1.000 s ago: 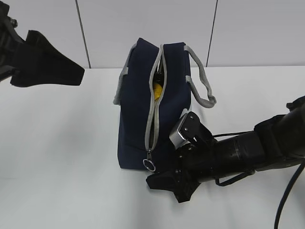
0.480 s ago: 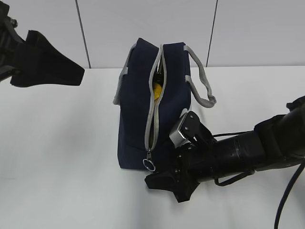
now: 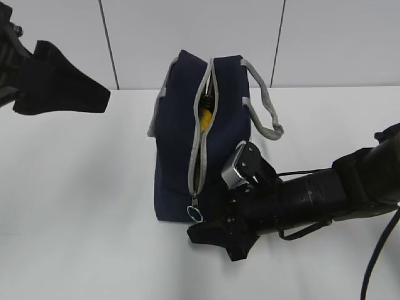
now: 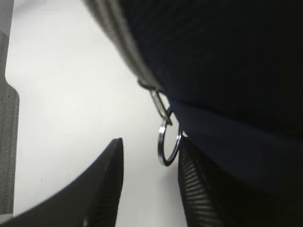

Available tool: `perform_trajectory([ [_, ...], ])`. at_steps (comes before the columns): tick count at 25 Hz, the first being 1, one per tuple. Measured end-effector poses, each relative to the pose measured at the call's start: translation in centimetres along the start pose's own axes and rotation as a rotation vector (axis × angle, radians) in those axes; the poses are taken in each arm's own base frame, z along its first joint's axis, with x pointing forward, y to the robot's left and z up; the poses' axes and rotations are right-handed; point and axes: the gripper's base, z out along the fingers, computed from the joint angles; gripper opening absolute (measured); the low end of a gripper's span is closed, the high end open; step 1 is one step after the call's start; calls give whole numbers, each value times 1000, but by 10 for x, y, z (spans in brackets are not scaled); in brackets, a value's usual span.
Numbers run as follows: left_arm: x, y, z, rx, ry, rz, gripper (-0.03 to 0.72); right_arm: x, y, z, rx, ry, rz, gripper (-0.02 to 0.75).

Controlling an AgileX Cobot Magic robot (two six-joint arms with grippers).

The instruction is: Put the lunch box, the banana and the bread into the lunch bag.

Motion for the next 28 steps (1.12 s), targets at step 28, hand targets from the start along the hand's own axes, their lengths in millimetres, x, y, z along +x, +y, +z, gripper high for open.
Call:
perform_trajectory([
  [28,1,1,0,-13,11,17,434,-6,-10,-4,27,-23,48,13],
])
